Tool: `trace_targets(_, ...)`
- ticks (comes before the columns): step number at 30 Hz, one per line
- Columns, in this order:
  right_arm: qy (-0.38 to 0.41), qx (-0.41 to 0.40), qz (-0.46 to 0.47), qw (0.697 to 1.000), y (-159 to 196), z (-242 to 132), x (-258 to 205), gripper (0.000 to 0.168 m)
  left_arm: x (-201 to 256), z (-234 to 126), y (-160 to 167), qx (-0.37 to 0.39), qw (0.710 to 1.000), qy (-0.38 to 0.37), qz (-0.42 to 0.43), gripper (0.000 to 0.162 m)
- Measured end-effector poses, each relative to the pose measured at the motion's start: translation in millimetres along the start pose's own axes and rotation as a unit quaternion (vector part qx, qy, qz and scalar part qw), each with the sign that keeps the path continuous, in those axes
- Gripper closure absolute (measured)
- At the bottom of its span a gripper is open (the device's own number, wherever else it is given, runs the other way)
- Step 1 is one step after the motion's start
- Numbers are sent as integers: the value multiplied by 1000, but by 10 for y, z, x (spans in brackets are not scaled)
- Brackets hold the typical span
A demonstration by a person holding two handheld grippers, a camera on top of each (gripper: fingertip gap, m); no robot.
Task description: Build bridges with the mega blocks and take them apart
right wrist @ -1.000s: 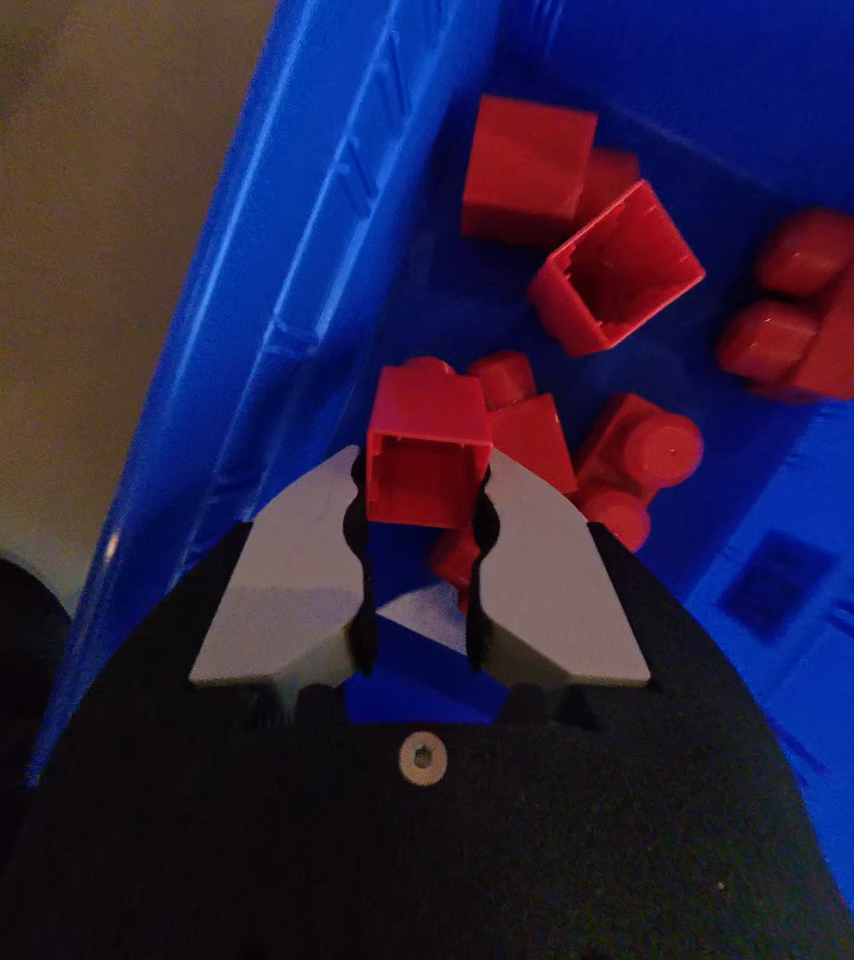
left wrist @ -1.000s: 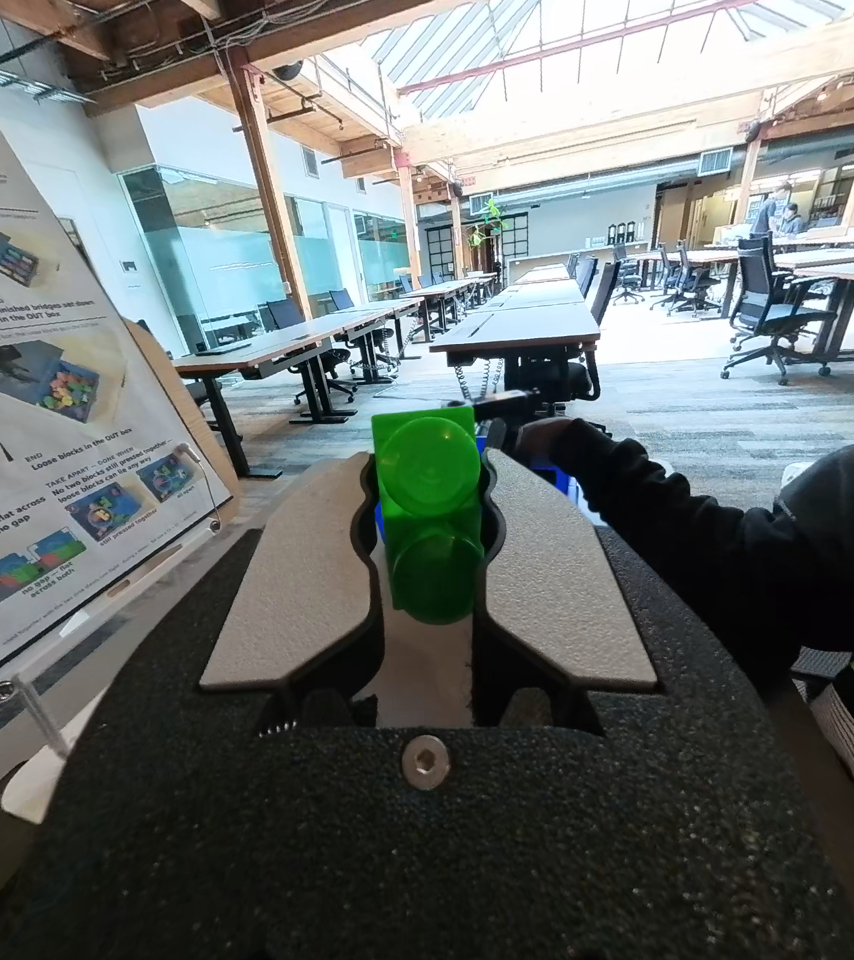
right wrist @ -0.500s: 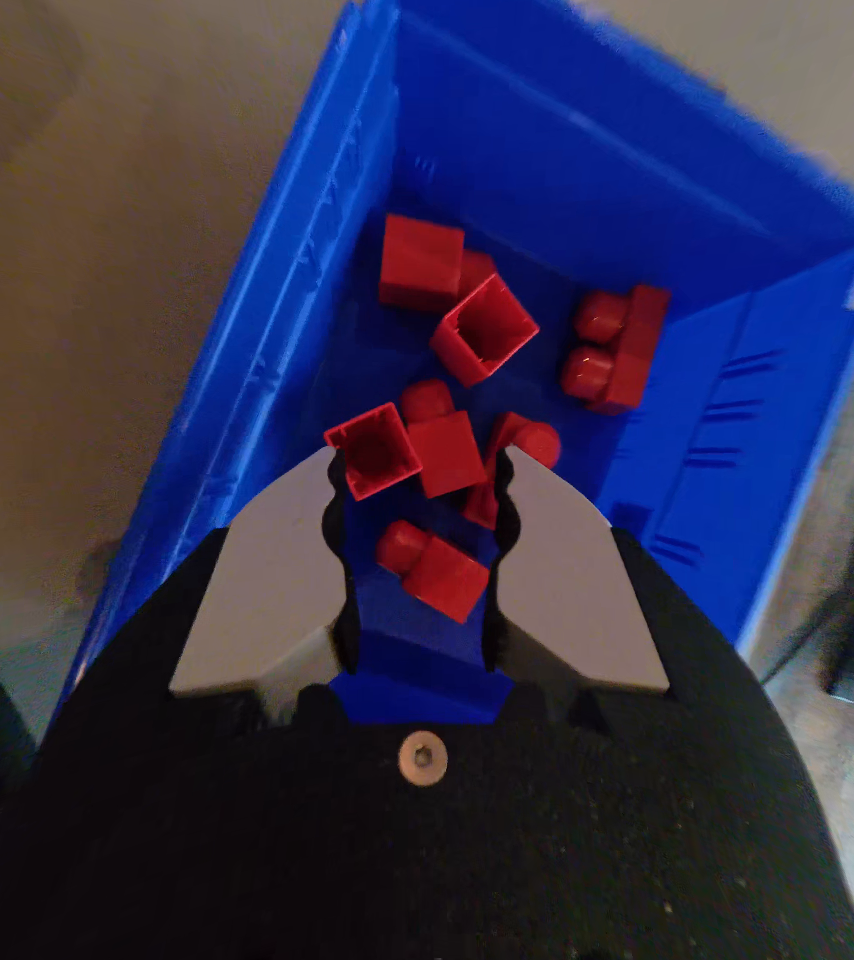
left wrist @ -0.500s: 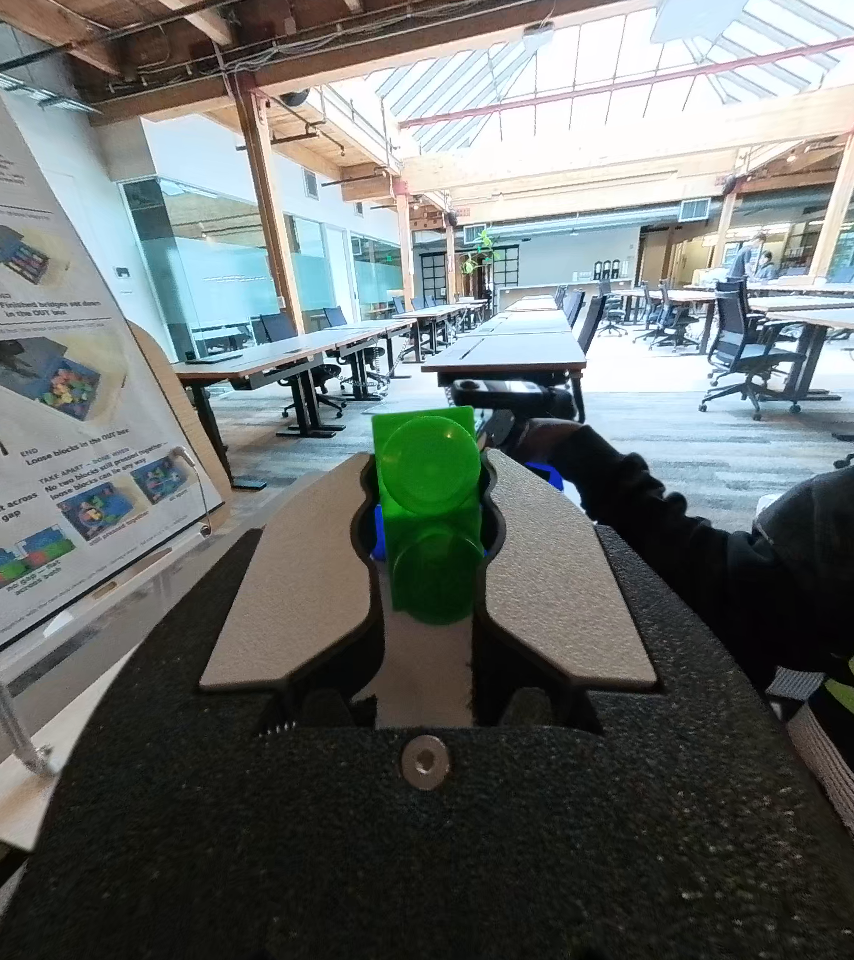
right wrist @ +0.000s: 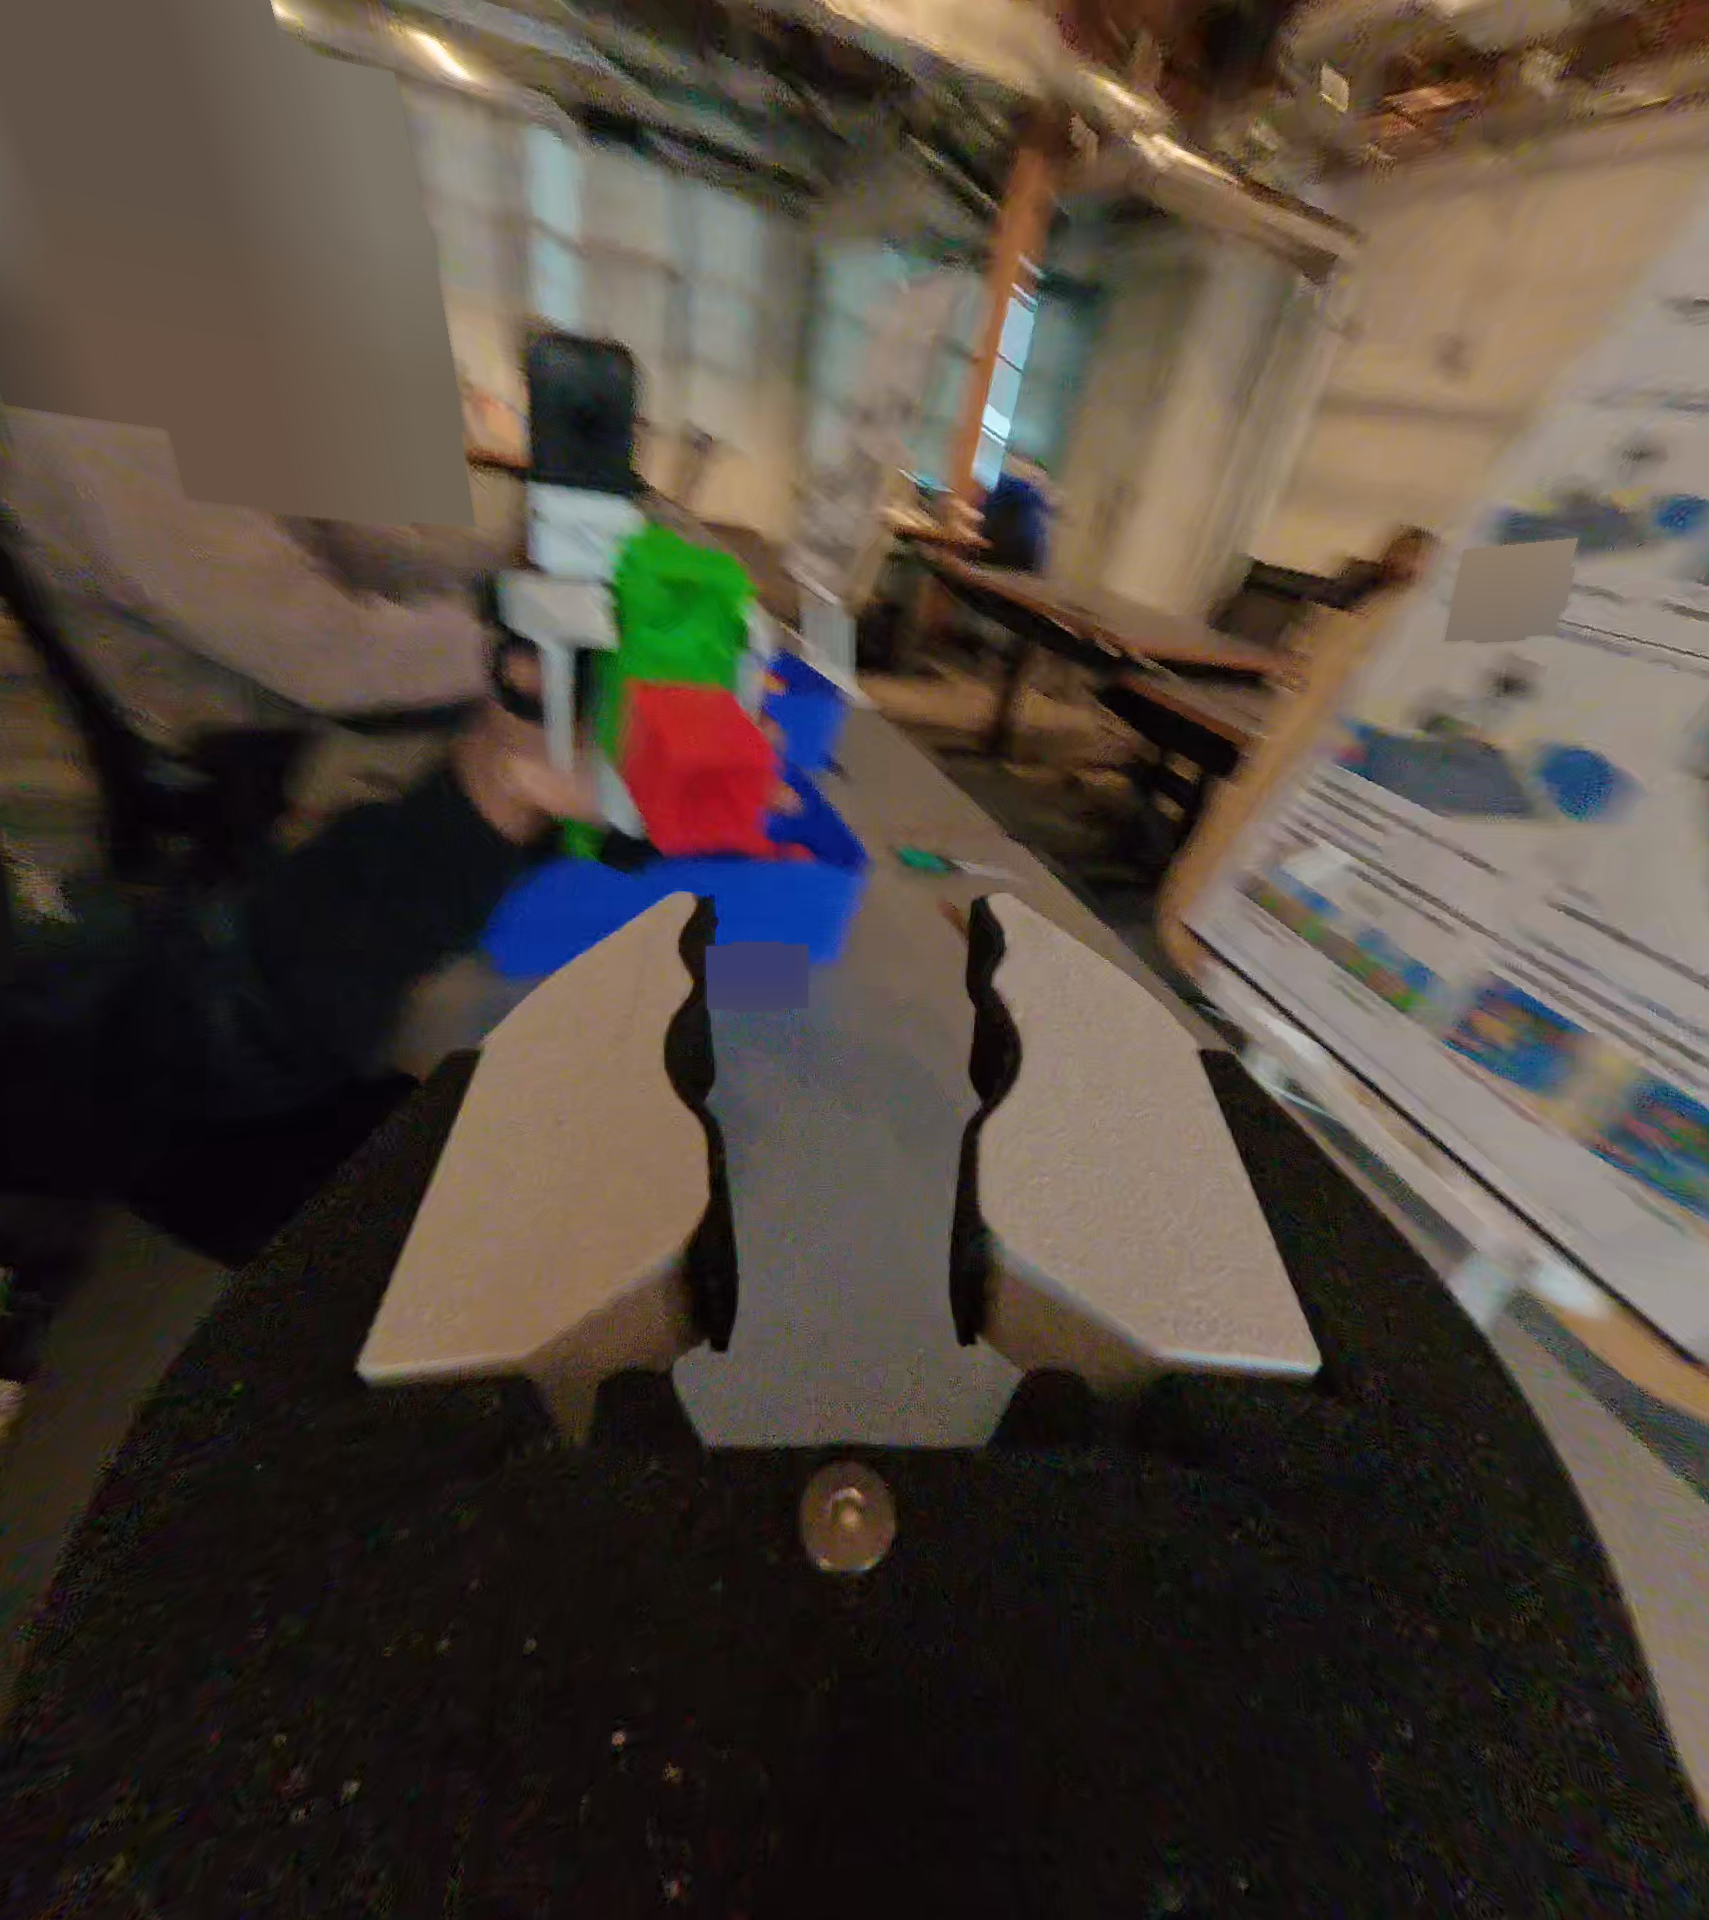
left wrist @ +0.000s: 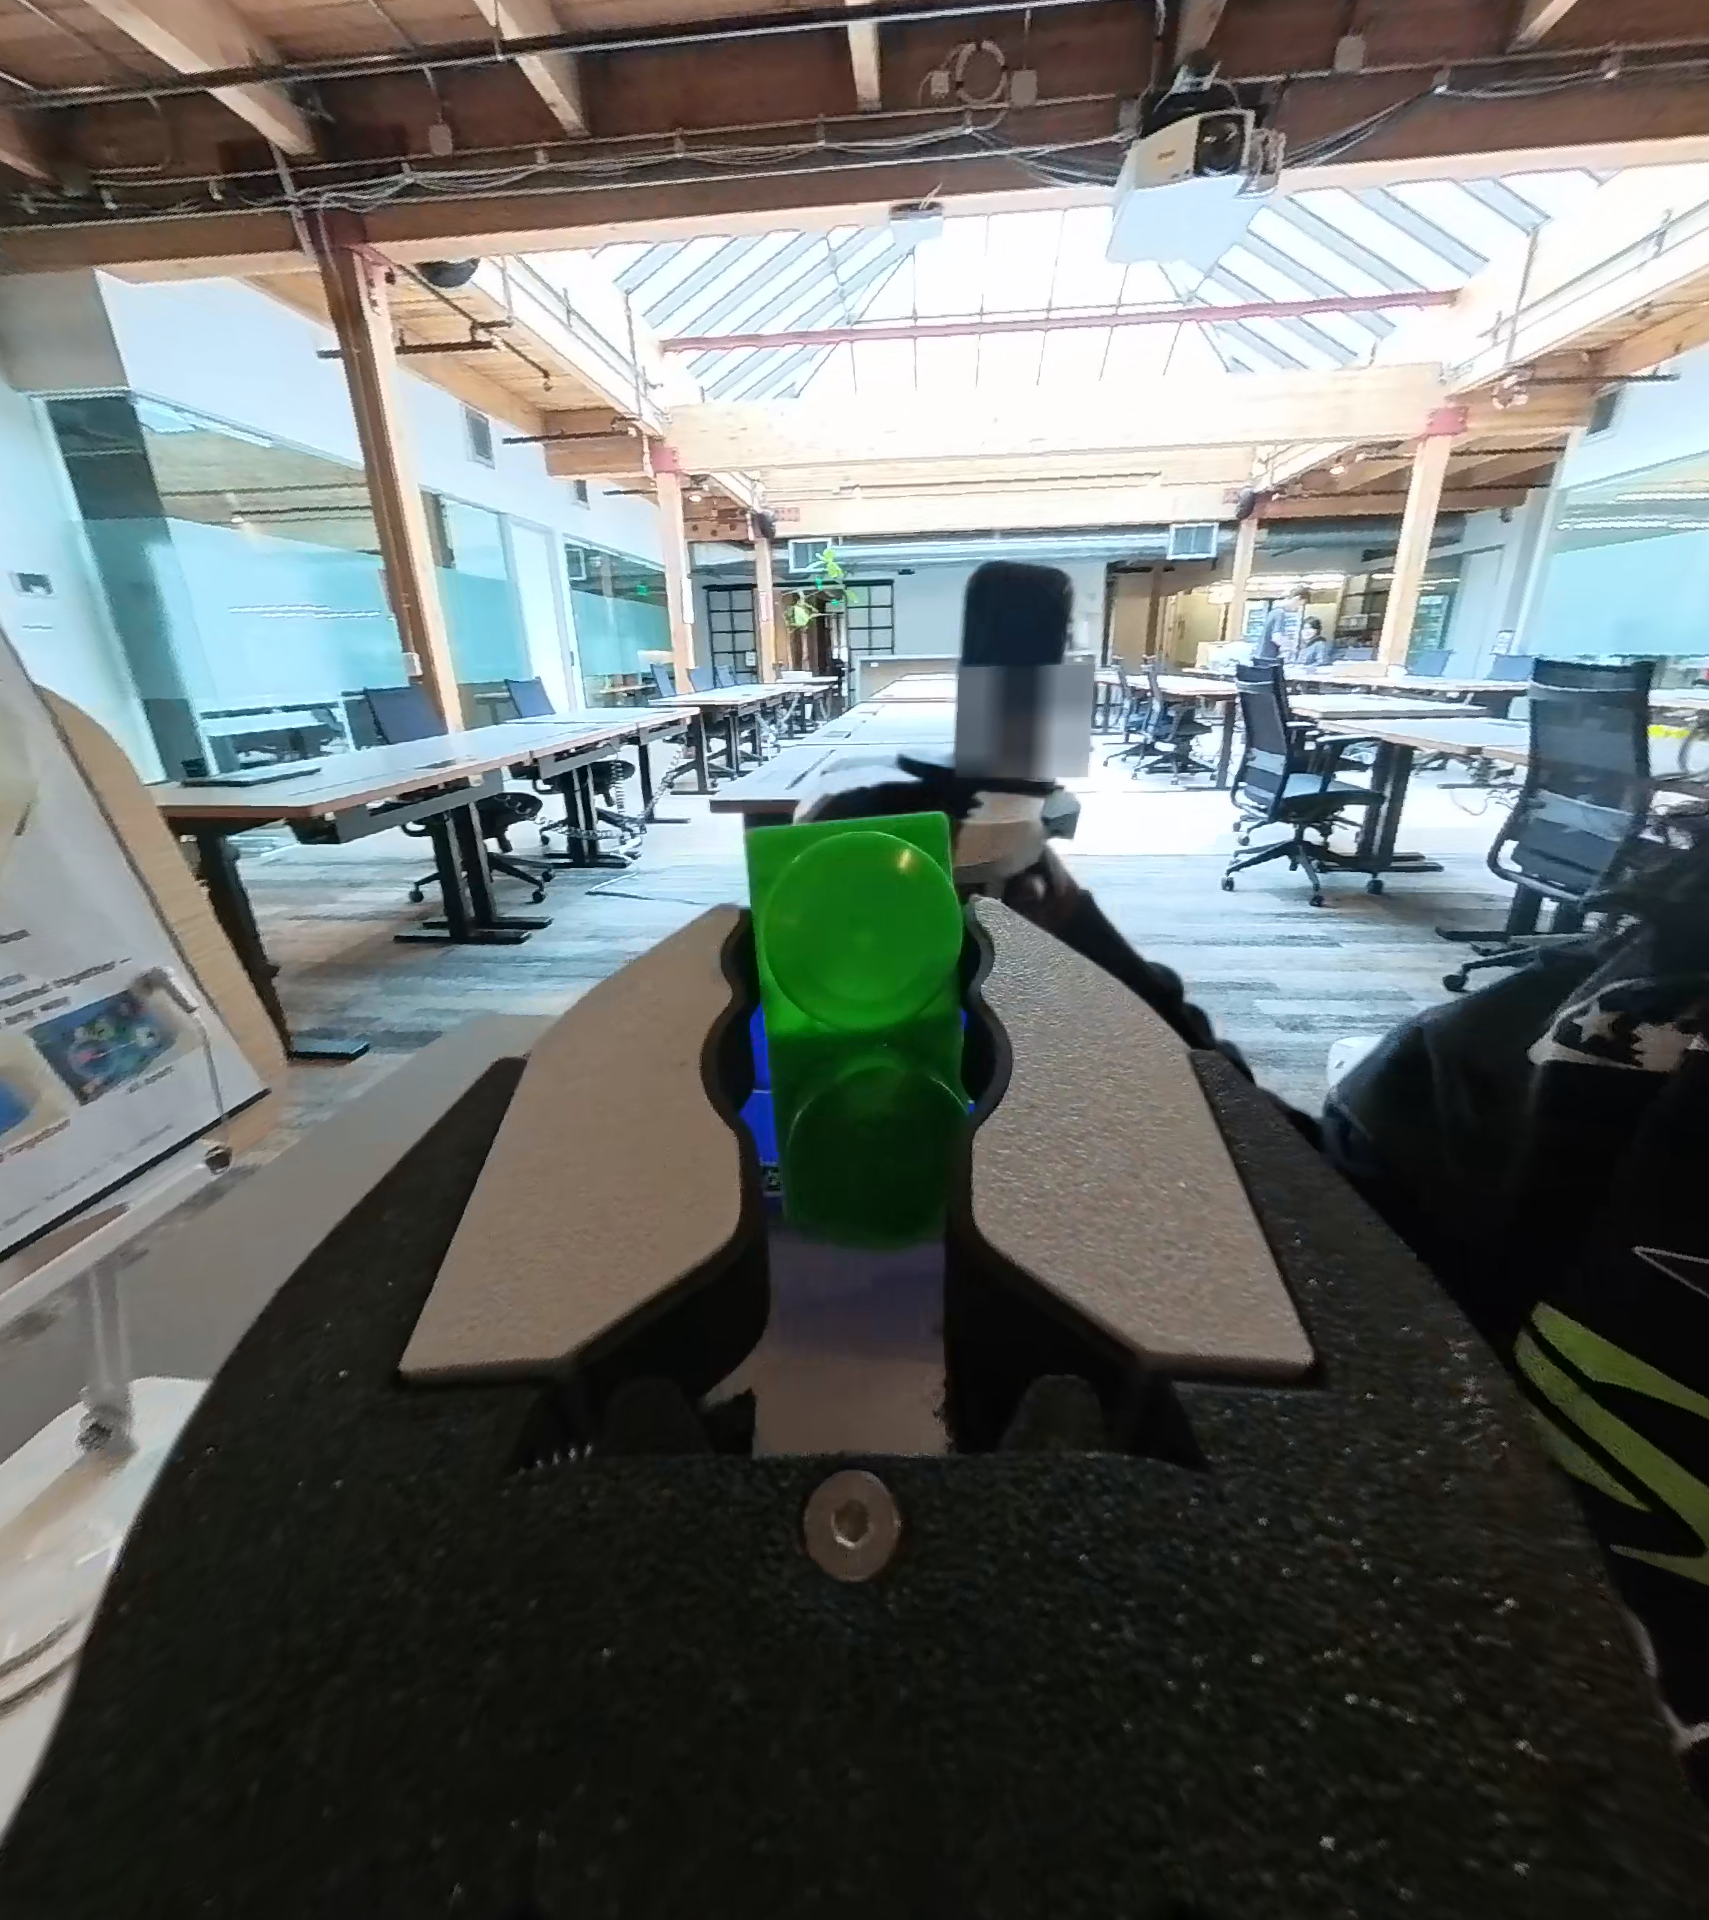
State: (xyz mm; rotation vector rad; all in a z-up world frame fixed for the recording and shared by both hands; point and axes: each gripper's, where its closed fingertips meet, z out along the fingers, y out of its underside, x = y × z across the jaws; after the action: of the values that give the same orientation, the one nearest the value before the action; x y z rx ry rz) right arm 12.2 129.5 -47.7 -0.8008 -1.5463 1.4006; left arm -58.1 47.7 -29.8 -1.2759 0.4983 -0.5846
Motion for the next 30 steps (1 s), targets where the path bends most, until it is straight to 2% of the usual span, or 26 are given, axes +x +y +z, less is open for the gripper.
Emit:
trace_targets(3, -99, 27, 36, 994, -28, 294, -313, 114, 63, 58, 17, -2, 1000, 14, -2, 125)
trace_targets(8, -150, 32, 81, 985, 54, 634, -490, 103, 178, 159, 50, -6, 999, 38, -2, 126)
trace_targets(12, -197, 64, 111, 972, 36, 730, -604, 105, 225, 224, 77, -8, 999, 45, -1, 126)
trace_targets(16, -198, 38, 98, 975, 154, 813, -638, 110, 241, 263, 102, -9, 999, 49, -3, 126)
trace_targets(18, -197, 35, 92, 975, 170, 822, -646, 130, 252, 275, 109, -8, 999, 54, -5, 126)
trace_targets(26, -185, -20, 85, 979, 260, 754, -612, 132, 227, 268, 301, -75, 996, 42, 25, 122)
trace_targets(30, -192, -11, 87, 977, 220, 733, -626, 132, 278, 284, 379, -100, 992, 48, 56, 119)
